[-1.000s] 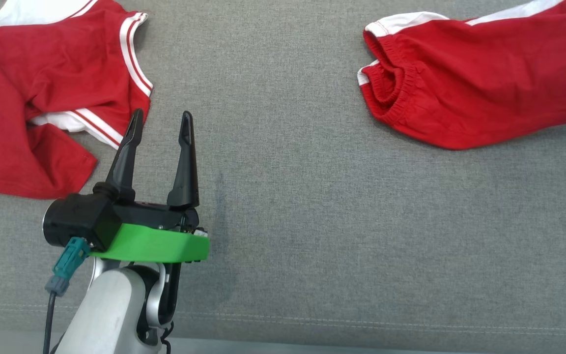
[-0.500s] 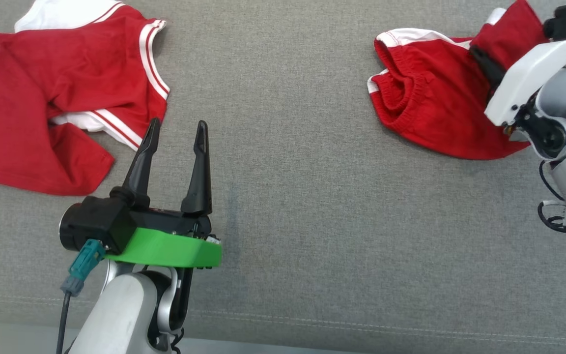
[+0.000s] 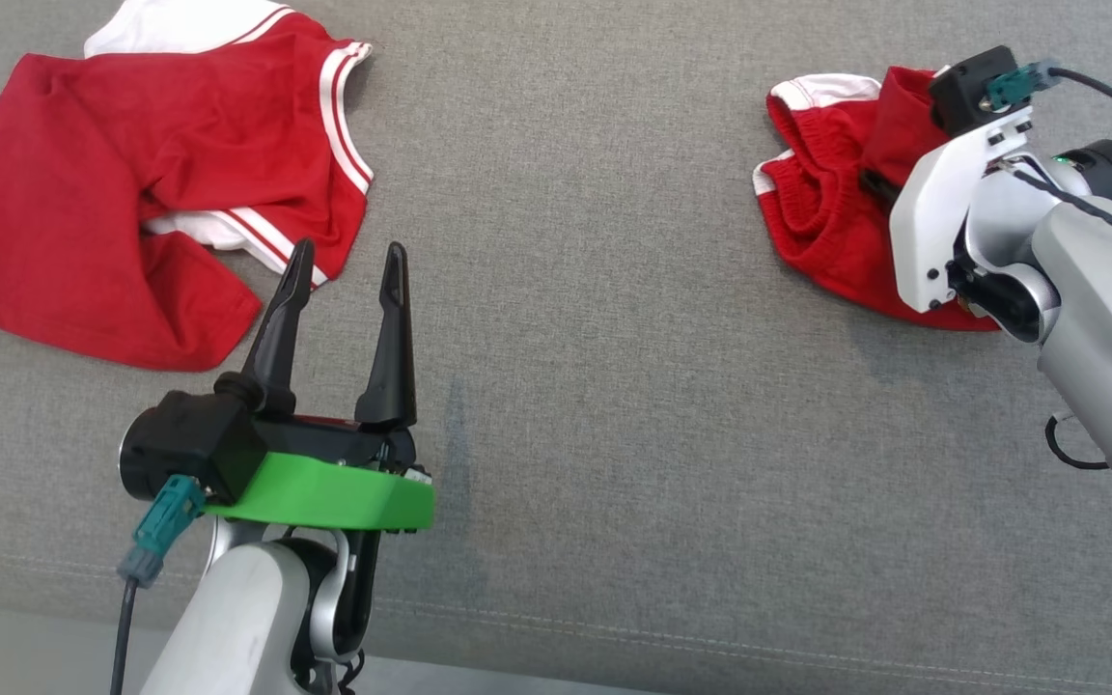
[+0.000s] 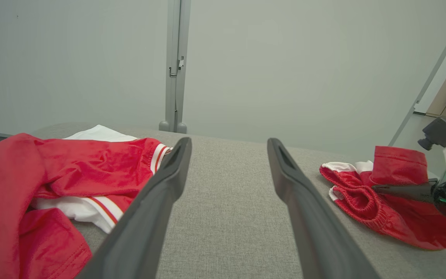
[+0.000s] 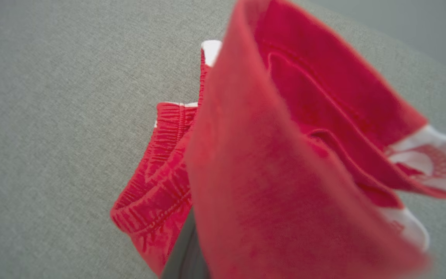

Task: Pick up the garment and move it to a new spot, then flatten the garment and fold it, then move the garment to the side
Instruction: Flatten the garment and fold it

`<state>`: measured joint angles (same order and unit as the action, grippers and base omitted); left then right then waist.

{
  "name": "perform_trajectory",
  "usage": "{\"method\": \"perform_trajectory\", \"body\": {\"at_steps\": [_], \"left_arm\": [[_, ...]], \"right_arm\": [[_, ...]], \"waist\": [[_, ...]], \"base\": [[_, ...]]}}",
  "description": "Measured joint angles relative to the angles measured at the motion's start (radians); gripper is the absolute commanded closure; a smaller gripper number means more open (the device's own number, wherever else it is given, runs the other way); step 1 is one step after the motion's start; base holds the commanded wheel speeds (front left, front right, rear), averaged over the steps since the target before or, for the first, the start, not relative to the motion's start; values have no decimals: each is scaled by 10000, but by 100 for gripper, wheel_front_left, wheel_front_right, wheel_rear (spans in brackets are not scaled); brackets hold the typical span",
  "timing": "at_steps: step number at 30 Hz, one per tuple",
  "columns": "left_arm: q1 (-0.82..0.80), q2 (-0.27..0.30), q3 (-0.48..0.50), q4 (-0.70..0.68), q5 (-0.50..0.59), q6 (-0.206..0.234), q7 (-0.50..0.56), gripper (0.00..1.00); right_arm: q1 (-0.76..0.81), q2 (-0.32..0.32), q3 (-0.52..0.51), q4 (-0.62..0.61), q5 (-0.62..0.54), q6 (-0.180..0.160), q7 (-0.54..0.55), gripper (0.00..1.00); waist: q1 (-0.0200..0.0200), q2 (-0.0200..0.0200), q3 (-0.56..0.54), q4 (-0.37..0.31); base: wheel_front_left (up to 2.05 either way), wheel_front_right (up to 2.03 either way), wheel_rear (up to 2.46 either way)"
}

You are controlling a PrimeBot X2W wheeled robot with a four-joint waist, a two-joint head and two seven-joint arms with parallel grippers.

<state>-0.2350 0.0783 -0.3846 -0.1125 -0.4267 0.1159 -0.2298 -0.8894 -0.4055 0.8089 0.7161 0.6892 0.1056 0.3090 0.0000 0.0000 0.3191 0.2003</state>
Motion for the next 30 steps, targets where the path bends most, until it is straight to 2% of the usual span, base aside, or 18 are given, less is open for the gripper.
{"method": "perform_trajectory", "body": {"at_steps": [2,3,4,5,6,7,22,30], "left_arm": [[77,-10,23,4,-2,0,-2,0],[116,-13,38,4,-2,0,-2,0],[142,-15,81,2,-2,0,-4,0],[158,-17,146,2,-2,0,-12,0],[163,-17,207,-2,-2,2,-12,0],[165,-15,238,-8,-2,2,-12,0],[315,-10,291,-81,0,2,-13,0],[423,15,412,-77,6,4,-13,0]], "right_arm": [[-131,-71,474,-40,-539,19,144,100],[-198,-128,723,-67,-865,33,192,82],[-263,-174,945,-107,-1141,59,211,69],[-315,-190,1104,-153,-1356,82,265,53],[-352,-178,1200,-188,-1461,82,280,11],[-358,-157,1254,-230,-1476,82,293,0],[-413,199,1789,-1120,-1630,119,150,0],[-138,332,1705,-1866,-1505,173,-485,0]], "waist": [[0,0,-15,-13],[0,0,-24,-24],[0,0,-34,-43],[0,0,-45,-69],[0,0,-56,-103],[0,0,-69,-142],[0,0,-255,-821],[0,0,-381,-1111]], "base": [[0,0,0],[0,0,0],[0,0,0],[0,0,0],[0,0,0],[0,0,0],[0,0,0],[0,0,0]]}}
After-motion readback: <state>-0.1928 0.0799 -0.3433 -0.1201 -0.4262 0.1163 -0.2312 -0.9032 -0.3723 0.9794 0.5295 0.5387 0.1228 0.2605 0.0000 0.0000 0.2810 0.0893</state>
